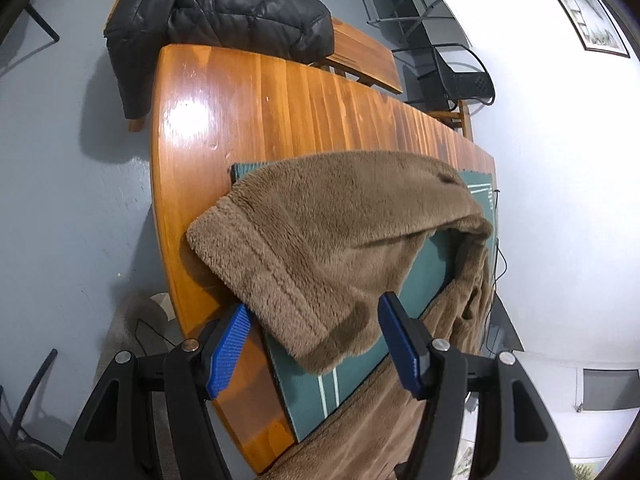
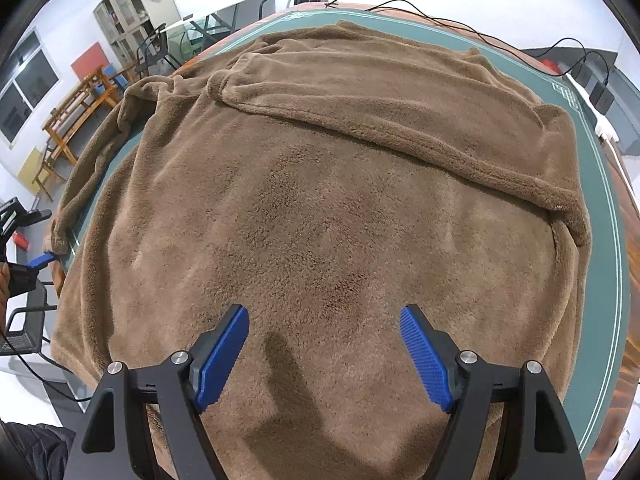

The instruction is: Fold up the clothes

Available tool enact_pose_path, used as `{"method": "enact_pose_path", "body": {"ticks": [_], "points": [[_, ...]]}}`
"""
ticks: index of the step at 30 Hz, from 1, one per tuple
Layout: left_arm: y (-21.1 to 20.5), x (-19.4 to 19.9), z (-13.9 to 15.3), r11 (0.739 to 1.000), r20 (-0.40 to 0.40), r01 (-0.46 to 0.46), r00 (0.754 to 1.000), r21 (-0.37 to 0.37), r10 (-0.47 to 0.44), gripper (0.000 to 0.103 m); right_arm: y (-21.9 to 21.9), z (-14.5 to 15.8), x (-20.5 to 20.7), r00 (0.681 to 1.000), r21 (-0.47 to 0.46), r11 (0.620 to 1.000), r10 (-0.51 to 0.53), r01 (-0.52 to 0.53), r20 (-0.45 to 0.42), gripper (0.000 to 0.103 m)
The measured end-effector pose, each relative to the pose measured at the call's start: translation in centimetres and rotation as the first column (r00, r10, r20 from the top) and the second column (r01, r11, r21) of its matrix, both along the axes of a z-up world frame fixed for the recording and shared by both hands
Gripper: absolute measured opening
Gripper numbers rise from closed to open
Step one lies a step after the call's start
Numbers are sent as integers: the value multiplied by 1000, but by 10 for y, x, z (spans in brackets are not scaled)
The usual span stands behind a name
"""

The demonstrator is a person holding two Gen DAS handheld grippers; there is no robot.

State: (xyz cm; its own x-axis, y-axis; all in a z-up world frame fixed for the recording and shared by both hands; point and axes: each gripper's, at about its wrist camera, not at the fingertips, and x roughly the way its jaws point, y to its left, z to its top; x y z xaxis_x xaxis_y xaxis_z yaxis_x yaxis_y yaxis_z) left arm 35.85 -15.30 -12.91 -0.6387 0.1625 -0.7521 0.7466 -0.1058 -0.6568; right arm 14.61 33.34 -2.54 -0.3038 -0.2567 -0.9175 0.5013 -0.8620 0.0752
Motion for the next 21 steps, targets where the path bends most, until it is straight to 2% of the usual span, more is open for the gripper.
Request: {"method": "enact_pose_path", "body": {"ticks": [4,5,6,7,9,14,20,21], "points": [[-3,-5,3,1000,14,7,1000,-26,-6,68,1,-1,0,1000,-3,1000,-4,4,5,80],[-4,-6,4,999,17,10,1000,-33,-9,61,1,-1,0,1000,-3,1000,-4,4,5,80],[-5,-7,5,999,15,18,1000,-42,-18,39,1,-1,0,1000,-4,1000,-5,5,5,80],[-7,-8,7,998,11,29,1000,-47,-29,27,1,-2,0,1000,-4,1000,-5,5,6,80],[-11,-9,12,998,-4,33,999,-55,-33,27,2,-2,-1,1000,-5,1000,-8,8,8,80],[-34,-9,53,984,-41,15,999,-180,-23,26,3,-3,-3,1000,-9,1000,-12,12,9,80],[-86,-12,127,934,-101,-52,995,-354,17,24,5,-2,-10,1000,-6,1000,-21,21,6,80],[-95,-16,140,920,-102,-53,995,-389,14,18,5,-2,-12,1000,-10,1000,-25,25,9,80]]}}
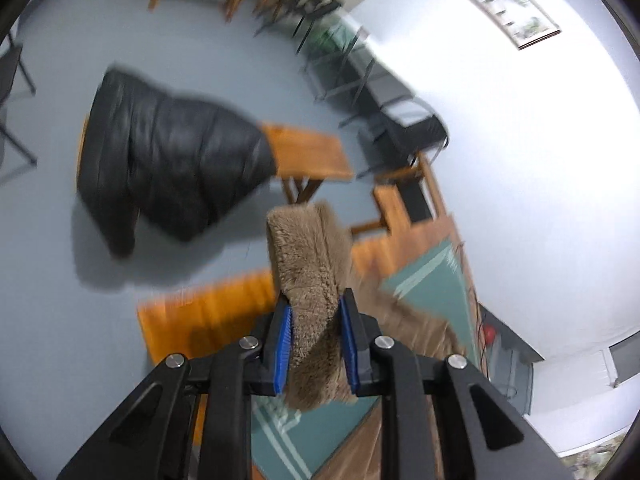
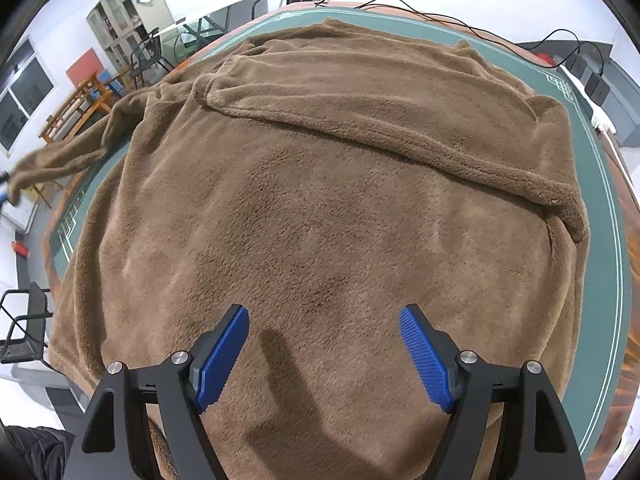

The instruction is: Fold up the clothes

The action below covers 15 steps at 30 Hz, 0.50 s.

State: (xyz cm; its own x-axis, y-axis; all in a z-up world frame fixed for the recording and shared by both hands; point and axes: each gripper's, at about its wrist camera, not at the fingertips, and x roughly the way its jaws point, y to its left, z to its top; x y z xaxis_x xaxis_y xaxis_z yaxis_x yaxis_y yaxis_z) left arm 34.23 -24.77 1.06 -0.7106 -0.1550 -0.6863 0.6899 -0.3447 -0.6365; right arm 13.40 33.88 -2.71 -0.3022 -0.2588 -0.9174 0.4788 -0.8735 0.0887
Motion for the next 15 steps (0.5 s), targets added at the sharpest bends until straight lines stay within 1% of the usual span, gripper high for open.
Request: {"method": "enact_pose_path", "body": {"ticks": [1,3,5,7,9,12,14,15], "points": [[-7,-7,11,999,8,2,1000,-39,-2,16,0,0,-2,1000,-4,1000,-4,4,4,80],[-23,-18,35,993,21,6,1000,-115,-3,16,0,-1,-5,1000,-8,1000,-13,13,10,80],[-35,-29,51,989,11,14,1000,-147,-13,16,-2,-2,-8,1000,-6,1000,-16,16,13,80],[-46,-42,64,988,-4,30,1000,-154,-31,16,-4,-3,-8,1000,-7,1000,-18,18,16,80],[-50,-49,69,989,-13,58,998,-135,-60,16,-6,-4,-9,1000,-10,1000,-22,22,21,80],[-46,-55,63,986,10,113,994,-120,-113,16,-7,-6,-9,999,-18,999,-33,34,27,80],[-42,-57,46,988,27,137,990,-70,-136,29,-6,-8,-10,998,-26,999,-45,46,38,80],[-41,-57,34,990,32,136,990,-31,-135,48,-5,-10,-11,998,-28,998,-51,53,44,80]]}}
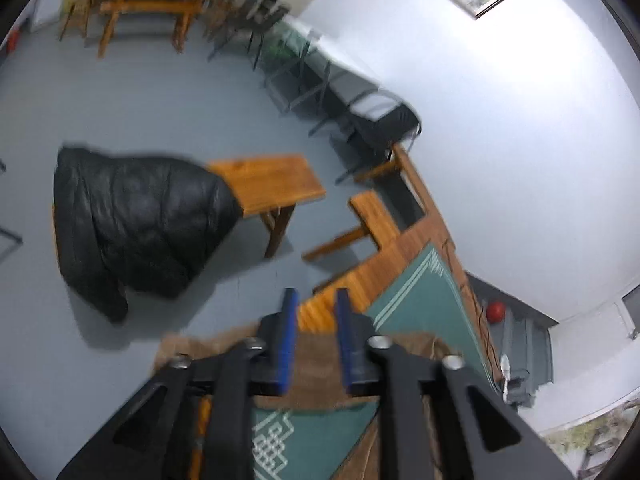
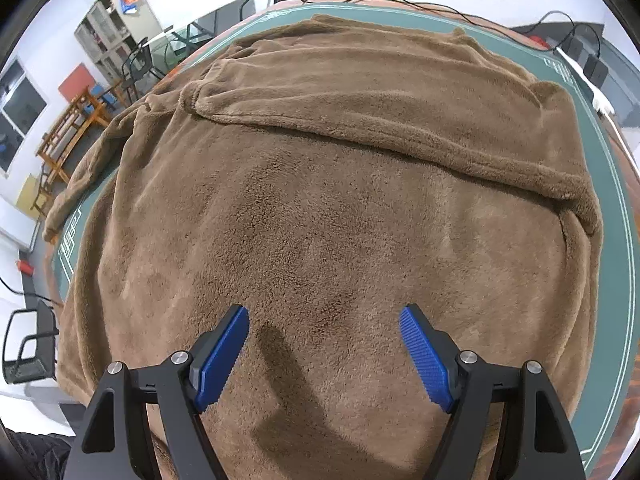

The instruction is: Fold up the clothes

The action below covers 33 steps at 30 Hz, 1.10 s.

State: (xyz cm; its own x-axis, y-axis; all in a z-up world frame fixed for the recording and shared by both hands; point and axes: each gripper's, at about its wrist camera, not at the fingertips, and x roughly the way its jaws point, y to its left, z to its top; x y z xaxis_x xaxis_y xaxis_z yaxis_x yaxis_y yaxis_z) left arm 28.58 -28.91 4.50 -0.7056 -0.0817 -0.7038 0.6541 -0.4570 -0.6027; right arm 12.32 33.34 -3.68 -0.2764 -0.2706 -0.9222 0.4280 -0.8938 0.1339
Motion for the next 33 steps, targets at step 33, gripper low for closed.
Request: {"method": "enact_pose_path", "body": {"ticks": [33], "points": [[41,-9,-178,801,195,-236,969,550,152,75,-13,-7,-10,999,42,999,-33,33,11,80]]}}
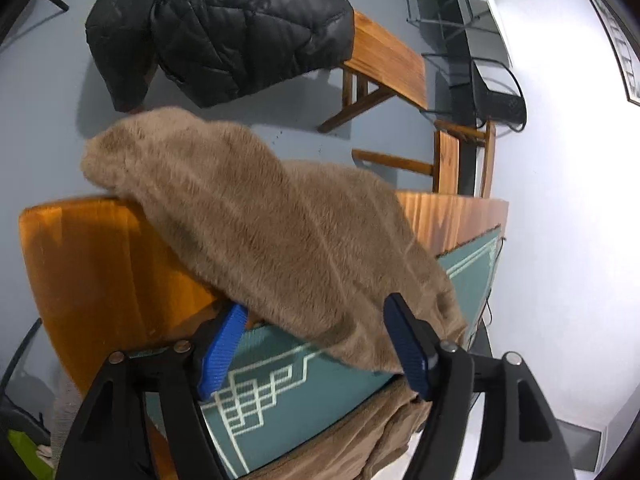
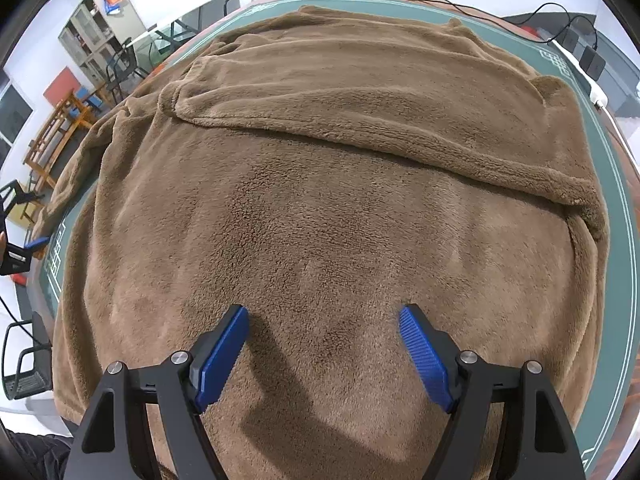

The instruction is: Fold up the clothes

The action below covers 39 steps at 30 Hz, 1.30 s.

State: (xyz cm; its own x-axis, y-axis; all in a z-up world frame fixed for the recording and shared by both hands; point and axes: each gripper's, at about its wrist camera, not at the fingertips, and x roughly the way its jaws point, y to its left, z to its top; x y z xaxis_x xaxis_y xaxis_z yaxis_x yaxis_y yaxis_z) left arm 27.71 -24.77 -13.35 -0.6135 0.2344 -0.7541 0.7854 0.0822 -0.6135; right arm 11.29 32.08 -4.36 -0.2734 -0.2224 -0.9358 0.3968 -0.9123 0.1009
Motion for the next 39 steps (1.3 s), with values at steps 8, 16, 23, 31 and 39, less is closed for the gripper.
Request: {"method": "enact_pose_path", "body": {"ticks": [8,16,23,31,39], "points": [[-11,-7,-4,1000,5,-12,1000,-14,12,14,-5,-1,-1,1000,16,1000,-8,8,-2,80],[-40,-15,41,981,-102,-45,994,-191,26,9,-11,-3,-7,1000,27,1000,-7,7,2,80],[-44,-69,109,926,-158,27,983,-378,-94,9,-11,-3,-7,1000,17,1000,-19,19,-3,80],[61,-183,198,699,-150,283,859,-657,-489,9,-4,-2,-7,998,-27,998,-62,61,-8,80],[262,-261,193,94,218,574,450,-814,-866,9,22,4,-6,987,-128,979,-156,159,29,80]]}}
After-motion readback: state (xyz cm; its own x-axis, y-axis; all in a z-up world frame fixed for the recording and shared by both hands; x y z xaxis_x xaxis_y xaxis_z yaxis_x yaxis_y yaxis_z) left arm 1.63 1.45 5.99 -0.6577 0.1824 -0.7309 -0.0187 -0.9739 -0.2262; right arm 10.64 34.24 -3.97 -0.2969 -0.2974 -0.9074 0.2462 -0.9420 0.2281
